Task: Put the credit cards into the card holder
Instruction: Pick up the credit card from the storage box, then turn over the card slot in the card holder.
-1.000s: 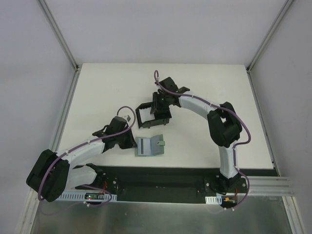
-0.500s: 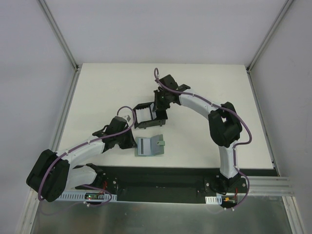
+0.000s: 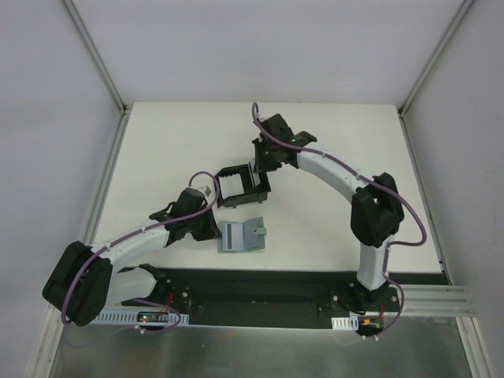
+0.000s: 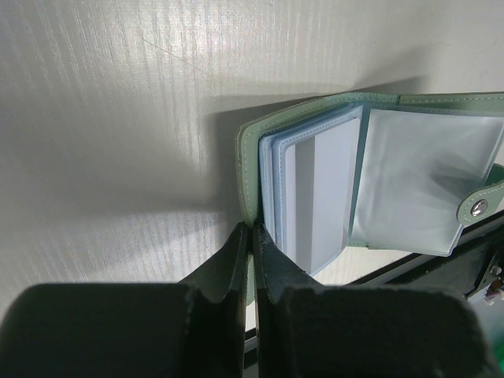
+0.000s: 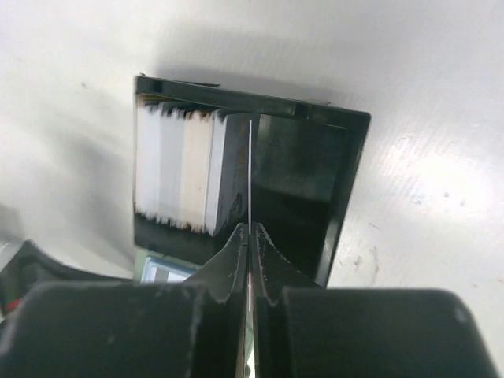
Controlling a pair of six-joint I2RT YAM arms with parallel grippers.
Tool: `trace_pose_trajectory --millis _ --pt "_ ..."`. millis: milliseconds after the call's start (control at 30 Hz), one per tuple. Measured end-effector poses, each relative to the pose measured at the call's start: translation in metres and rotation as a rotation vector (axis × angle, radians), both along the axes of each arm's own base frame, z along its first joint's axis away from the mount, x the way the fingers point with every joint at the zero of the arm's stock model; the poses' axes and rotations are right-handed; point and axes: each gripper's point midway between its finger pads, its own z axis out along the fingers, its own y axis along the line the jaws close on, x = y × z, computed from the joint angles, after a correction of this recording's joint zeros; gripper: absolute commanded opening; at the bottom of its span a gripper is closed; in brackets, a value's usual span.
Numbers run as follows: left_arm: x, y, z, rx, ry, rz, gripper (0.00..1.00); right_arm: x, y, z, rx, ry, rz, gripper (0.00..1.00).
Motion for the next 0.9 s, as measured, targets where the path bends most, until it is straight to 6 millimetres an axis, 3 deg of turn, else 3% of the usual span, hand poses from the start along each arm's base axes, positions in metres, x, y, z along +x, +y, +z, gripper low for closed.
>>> trace_pose_trajectory --millis 200,300,400,567,667,900 --pt "0.000 0.000 0.000 0.000 0.000 -0.001 0.00 -0.013 -0.017 0.076 0.074 -0.144 -0.001 0.00" --pt "0.000 0.000 0.000 0.000 0.000 -0.002 0.00 -0.027 -0.023 0.095 0.109 -0.172 0.005 0.00" --pt "0.000 0.000 0.000 -0.001 -0.001 -0.004 0.00 -0.050 -0.026 0.086 0.140 -0.152 0.018 0.00" --pt "0.000 -0.001 0.003 -0.010 -0.010 -0.008 0.00 -0.110 -0.026 0.032 0.206 -0.009 0.028 0.00" --pt "0.001 -0.002 0.007 -0.020 -0.022 -0.009 0.00 -0.137 -0.022 0.009 0.225 0.050 0.024 0.00" --pt "-0.002 -0.004 0.011 -0.043 -0.031 -0.020 0.00 -0.175 0.015 0.012 0.331 0.076 0.064 0.00"
